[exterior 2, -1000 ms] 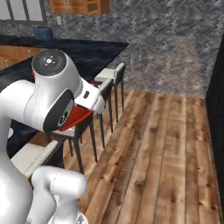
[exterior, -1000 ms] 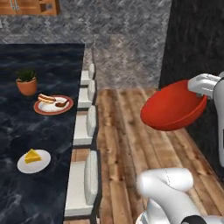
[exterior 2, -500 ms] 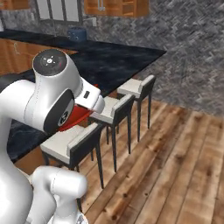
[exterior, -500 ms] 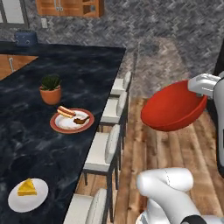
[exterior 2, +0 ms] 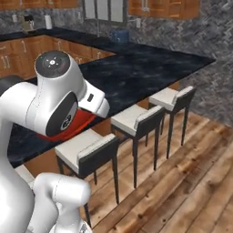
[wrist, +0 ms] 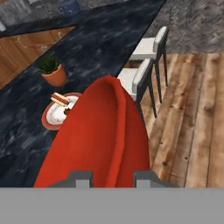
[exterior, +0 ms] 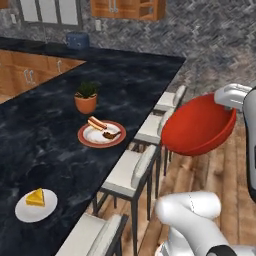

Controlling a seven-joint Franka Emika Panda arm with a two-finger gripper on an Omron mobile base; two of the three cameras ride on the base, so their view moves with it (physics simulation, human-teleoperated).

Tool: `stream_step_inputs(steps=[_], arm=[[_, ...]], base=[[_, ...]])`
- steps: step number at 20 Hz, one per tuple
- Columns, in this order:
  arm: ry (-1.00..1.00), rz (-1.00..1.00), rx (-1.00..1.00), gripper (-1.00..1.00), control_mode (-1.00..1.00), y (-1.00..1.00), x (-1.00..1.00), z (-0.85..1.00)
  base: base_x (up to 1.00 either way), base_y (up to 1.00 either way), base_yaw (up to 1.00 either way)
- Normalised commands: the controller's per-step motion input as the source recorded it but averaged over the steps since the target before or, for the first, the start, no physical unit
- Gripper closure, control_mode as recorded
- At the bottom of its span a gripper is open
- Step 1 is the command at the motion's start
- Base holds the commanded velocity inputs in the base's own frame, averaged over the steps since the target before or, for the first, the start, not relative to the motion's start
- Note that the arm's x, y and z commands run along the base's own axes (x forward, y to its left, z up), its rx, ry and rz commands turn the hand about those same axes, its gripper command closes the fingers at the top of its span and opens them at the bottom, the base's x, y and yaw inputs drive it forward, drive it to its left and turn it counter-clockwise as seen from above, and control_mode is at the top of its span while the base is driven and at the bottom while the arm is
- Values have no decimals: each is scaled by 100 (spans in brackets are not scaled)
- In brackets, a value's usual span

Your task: Take the smaller bowl and place it next to the appetizer plate on the dining counter , and place the larger bowl next to the plate with cooked food.

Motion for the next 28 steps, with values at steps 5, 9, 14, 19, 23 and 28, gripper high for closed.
stream_step_inputs(steps=[5,9,14,19,23,28], arm=[[0,0,0,100,100,0,0,0],[0,0,0,100,100,0,0,0],[0,0,0,100,100,0,0,0],[0,0,0,100,100,0,0,0],[0,0,0,100,100,0,0,0],[0,0,0,100,100,0,0,0]], base=[[82,-39,43],[62,-67,40],[56,-73,38],[33,-87,32],[16,-96,28],[3,-100,24]])
